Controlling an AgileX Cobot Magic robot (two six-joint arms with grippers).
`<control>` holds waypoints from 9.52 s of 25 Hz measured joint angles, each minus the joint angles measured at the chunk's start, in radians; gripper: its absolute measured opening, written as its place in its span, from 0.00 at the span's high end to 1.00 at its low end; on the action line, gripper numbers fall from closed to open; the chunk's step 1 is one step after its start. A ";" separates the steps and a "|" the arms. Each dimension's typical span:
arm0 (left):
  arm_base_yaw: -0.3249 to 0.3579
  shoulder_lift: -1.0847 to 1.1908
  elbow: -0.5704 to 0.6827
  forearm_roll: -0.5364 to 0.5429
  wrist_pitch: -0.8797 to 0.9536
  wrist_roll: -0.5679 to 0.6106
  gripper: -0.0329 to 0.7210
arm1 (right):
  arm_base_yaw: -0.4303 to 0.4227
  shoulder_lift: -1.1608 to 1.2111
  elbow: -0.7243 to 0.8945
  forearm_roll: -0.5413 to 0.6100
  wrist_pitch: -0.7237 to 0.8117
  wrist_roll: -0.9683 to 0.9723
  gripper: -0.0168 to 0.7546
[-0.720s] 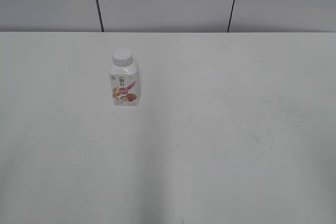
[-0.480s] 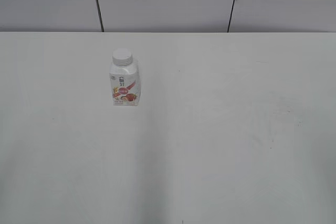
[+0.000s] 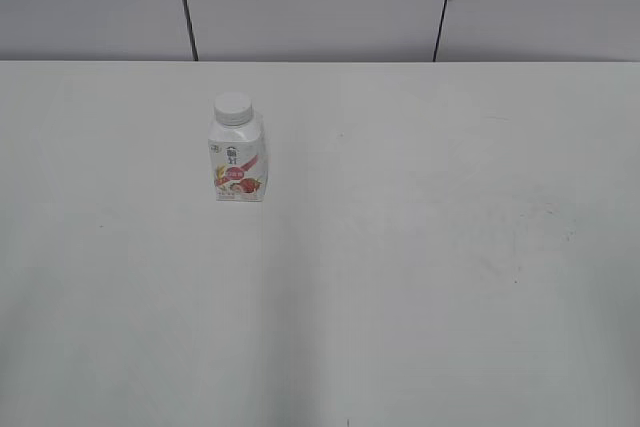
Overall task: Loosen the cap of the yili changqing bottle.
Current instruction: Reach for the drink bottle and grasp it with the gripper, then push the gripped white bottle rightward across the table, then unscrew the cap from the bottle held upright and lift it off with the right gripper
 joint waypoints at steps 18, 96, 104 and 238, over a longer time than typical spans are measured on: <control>0.000 0.045 -0.035 -0.005 -0.001 0.020 0.21 | 0.000 0.000 0.000 0.000 0.000 0.000 0.40; 0.021 2.202 -0.615 1.563 -2.232 -0.699 0.17 | 0.000 0.000 0.000 0.000 0.000 0.000 0.40; 0.015 2.308 -0.727 1.644 -2.250 -0.709 0.17 | 0.000 0.000 0.000 0.000 0.000 0.000 0.40; -0.391 2.409 -0.710 1.301 -2.150 -0.515 0.48 | 0.477 1.802 -1.060 0.220 0.036 0.430 0.30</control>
